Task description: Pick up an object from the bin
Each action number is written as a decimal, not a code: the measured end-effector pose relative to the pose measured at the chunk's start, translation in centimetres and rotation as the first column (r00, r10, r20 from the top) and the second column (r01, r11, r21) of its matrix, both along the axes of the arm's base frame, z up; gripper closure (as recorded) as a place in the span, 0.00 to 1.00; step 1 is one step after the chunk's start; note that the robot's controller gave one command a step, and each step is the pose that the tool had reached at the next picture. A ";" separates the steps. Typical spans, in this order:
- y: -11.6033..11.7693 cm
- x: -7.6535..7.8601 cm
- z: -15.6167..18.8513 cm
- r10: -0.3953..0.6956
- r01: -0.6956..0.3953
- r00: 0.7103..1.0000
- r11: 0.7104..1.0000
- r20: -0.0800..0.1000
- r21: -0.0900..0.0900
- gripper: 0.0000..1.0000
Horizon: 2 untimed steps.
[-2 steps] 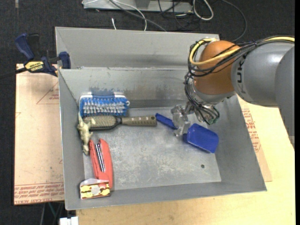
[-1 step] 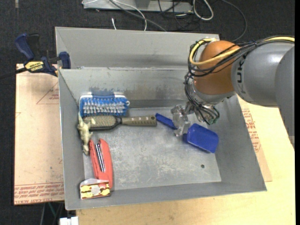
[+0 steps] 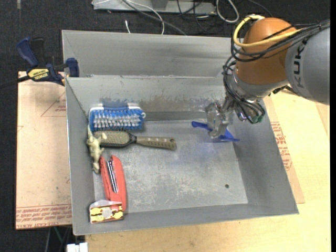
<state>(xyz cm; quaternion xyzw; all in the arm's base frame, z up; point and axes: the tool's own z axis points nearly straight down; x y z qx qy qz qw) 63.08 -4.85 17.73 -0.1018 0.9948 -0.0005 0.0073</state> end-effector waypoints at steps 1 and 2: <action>-0.2 0.8 3.9 0.012 -0.012 1.000 1.000 -0.001 0.000 1.00; 3.3 -1.2 -5.4 0.291 -0.291 0.957 0.957 -0.003 -0.002 1.00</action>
Offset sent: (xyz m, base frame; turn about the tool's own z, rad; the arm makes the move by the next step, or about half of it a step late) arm -0.0119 0.0323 -0.0505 -0.2975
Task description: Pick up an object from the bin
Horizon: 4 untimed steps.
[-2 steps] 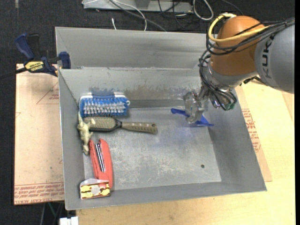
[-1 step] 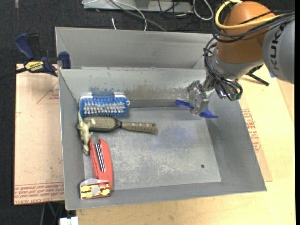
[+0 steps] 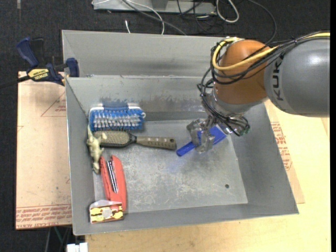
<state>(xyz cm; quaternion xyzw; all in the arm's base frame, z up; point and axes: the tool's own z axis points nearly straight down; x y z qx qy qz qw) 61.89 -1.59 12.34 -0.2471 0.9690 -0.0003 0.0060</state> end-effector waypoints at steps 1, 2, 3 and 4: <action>-0.6 0.6 2.4 -0.067 0.068 0.998 0.998 -0.006 0.003 1.00; 0.4 0.3 3.3 -0.036 0.036 0.999 0.999 -0.001 0.003 1.00; 0.3 -0.1 4.1 -0.007 0.007 1.000 1.000 -0.010 0.003 1.00; 0.9 0.4 6.6 0.011 -0.011 1.000 1.000 -0.002 0.004 1.00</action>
Offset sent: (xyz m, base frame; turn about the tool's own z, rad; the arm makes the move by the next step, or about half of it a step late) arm -0.0041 0.0125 0.0126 -0.0705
